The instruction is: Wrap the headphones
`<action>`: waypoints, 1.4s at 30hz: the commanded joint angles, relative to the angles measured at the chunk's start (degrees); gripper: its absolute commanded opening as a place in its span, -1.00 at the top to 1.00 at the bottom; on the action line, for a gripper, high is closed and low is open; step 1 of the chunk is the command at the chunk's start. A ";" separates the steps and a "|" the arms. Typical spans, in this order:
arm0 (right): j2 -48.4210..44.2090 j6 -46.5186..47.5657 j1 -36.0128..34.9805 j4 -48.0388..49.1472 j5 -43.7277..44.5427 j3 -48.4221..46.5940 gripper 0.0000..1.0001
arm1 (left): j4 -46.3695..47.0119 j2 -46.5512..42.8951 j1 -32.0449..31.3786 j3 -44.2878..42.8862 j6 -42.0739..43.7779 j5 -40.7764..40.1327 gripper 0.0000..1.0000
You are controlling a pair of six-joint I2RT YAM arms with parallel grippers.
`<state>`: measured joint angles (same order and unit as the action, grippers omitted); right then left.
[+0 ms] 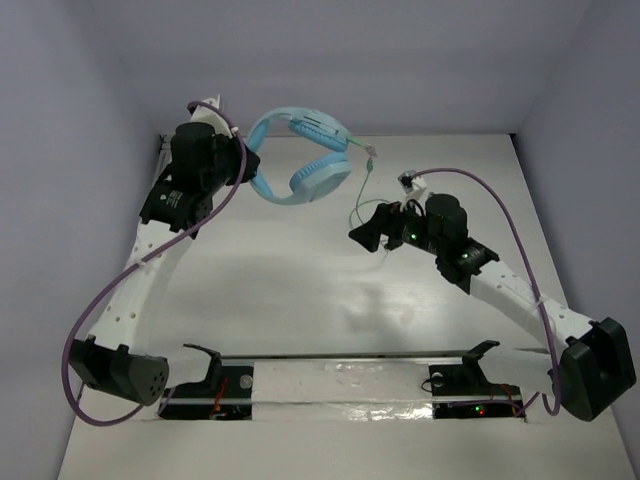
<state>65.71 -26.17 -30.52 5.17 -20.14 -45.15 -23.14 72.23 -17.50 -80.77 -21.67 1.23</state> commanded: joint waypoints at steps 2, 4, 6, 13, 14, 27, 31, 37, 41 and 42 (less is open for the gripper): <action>-2.61 5.25 -0.33 4.94 3.51 -0.73 -0.85 | -1.04 -0.51 3.69 -5.26 1.02 13.76 1.00; -2.09 6.48 -0.33 4.16 7.38 -1.52 -0.88 | -0.95 -0.51 4.31 -6.15 1.10 15.89 1.00; -1.38 7.53 -0.33 4.84 8.53 -1.35 -0.89 | -1.65 -0.33 4.83 -7.90 1.45 17.57 1.00; 8.02 5.88 -0.33 13.26 -3.73 -1.53 -0.65 | -1.04 -0.16 8.00 -11.24 0.93 24.34 1.00; 8.64 5.17 -0.33 14.42 -4.72 -1.18 -0.63 | -0.86 0.19 8.61 -11.51 0.49 25.21 1.00; 21.73 6.13 -0.33 25.49 -2.19 -1.08 -0.50 | 3.53 2.83 11.60 -20.21 -5.13 34.53 1.00; 23.49 6.49 -0.33 29.97 -1.22 -1.08 -0.45 | 5.12 3.53 11.61 -22.49 -7.86 38.05 1.00; 27.10 7.98 -0.33 30.42 -0.34 -4.33 -0.32 | 6.61 4.76 13.36 -29.26 -11.28 40.33 1.00; 29.20 7.72 -0.33 30.86 -2.00 -8.02 -0.35 | 8.98 5.12 13.37 -30.76 -14.27 42.45 1.00; 29.91 7.80 -0.33 30.69 -2.62 -8.64 -0.35 | 8.90 5.29 13.37 -30.93 -14.54 42.36 1.00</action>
<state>94.61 -19.62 -30.74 31.00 -21.65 -49.91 -20.86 78.48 -4.38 -108.42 -30.79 40.29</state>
